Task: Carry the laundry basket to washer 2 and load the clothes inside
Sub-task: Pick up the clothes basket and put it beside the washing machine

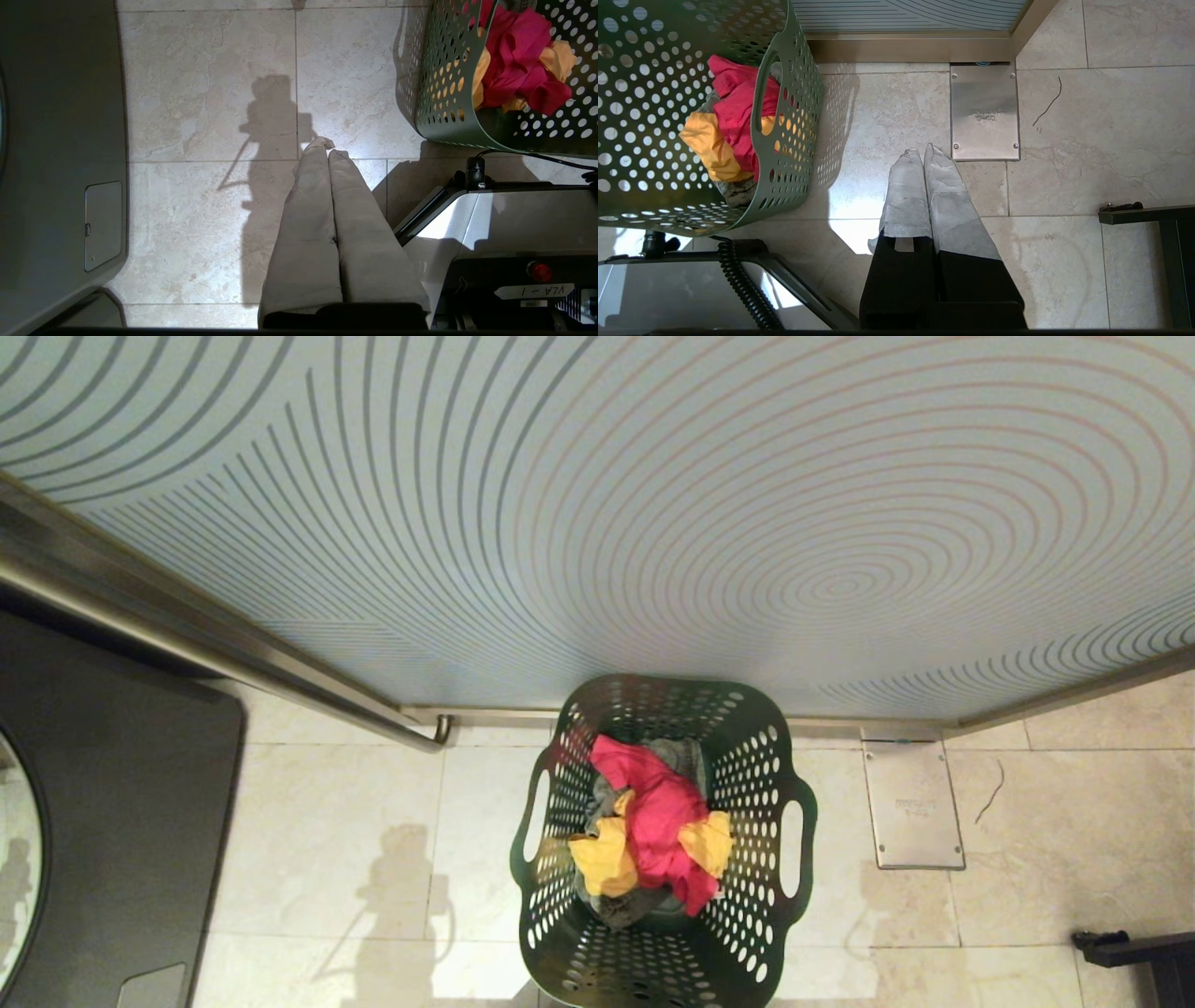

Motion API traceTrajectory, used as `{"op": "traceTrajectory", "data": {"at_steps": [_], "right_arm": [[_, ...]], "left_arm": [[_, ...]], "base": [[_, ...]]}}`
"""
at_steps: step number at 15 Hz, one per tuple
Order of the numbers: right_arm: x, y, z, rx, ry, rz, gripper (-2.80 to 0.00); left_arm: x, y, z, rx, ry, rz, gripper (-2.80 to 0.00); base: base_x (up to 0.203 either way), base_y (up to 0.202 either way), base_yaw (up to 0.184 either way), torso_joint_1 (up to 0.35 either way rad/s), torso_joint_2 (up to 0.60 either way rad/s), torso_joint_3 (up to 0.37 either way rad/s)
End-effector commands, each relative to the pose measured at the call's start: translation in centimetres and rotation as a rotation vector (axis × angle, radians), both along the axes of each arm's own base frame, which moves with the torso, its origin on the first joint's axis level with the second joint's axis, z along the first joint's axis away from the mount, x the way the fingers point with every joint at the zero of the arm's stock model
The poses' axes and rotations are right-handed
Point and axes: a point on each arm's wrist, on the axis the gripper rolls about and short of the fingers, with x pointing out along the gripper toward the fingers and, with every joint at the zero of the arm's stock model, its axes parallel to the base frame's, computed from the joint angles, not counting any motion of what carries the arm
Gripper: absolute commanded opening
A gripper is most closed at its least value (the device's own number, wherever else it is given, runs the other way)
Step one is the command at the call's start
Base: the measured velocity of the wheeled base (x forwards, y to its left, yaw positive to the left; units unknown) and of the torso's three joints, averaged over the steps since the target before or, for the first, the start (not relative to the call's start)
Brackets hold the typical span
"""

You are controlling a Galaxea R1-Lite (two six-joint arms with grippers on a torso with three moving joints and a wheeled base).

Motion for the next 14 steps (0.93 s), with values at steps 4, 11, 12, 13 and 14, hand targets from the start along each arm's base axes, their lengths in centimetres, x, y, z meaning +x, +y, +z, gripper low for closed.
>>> {"op": "traceTrajectory", "data": {"at_steps": [4, 11, 12, 13, 14], "right_arm": [[0.0, 0.0, 0.0, -0.035, 0.002, 0.006, -2.8], [-1.0, 0.0, 3.2, -0.001, -0.08, -0.009, -2.8], [-1.7, 0.0, 5.7, 0.002, -0.093, -0.009, -2.8], [-2.1, 0.0, 8.3, 0.012, -0.071, -0.008, -2.8], [-1.6, 0.0, 10.4, 0.039, 0.008, -0.003, -2.8]], "left_arm": [[0.0, 0.0, 0.0, 0.006, 0.001, -0.004, -2.8], [-0.8, -0.1, 3.2, -0.001, -0.138, -0.056, -2.8], [-1.1, -0.2, 5.0, -0.006, -0.156, -0.081, -2.8], [-1.0, -0.2, 6.9, -0.01, -0.134, -0.098, -2.8], [-0.2, -0.2, 8.8, -0.018, -0.069, -0.122, -2.8]], "base": [[0.0, 0.0, 0.0, 0.0, 0.0, 0.0], [0.0, 0.0, 0.0, 0.0, 0.0, 0.0], [0.0, 0.0, 0.0, 0.0, 0.0, 0.0], [0.0, 0.0, 0.0, 0.0, 0.0, 0.0], [0.0, 0.0, 0.0, 0.0, 0.0, 0.0]]}}
